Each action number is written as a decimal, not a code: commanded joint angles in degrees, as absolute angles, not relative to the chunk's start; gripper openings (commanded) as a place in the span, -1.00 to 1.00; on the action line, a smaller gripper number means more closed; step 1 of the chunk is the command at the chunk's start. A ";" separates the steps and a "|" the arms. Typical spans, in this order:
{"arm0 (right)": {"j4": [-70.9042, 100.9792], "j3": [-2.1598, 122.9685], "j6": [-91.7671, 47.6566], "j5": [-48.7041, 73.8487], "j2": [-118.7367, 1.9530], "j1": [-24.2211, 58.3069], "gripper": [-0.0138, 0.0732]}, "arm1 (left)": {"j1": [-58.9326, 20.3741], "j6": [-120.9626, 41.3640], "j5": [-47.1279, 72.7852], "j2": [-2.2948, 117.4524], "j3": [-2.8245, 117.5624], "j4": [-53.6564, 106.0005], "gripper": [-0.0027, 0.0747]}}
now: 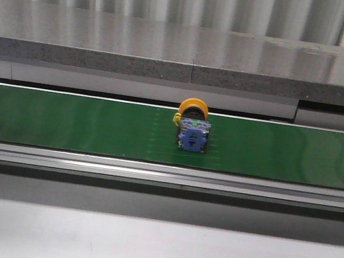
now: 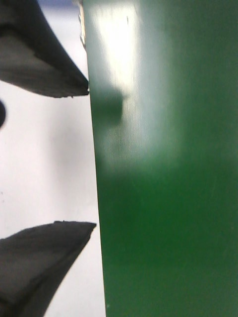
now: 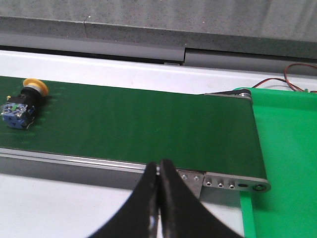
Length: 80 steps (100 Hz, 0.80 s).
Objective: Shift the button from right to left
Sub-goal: 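Lower the left gripper over the button and close on its blue base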
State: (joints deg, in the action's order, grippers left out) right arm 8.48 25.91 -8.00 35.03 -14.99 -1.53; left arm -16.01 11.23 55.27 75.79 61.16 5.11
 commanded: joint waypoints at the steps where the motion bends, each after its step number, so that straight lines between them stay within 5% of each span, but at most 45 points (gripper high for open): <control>1: 8.31 27.22 -8.58 30.71 -15.41 -1.44 -0.84 | -20.04 13.69 52.55 77.67 64.63 5.96 0.36; 38: 8.31 27.22 -8.58 30.71 -15.41 -1.44 -0.84 | -32.65 14.37 49.99 91.46 76.25 11.38 0.36; 80: 8.31 27.22 -8.58 30.71 -15.41 -1.44 -0.84 | -33.88 13.95 50.50 100.86 83.73 17.95 0.36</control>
State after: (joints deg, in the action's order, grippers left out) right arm 8.48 25.91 -8.00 35.03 -14.99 -1.53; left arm -33.44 13.77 51.78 102.56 81.50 15.68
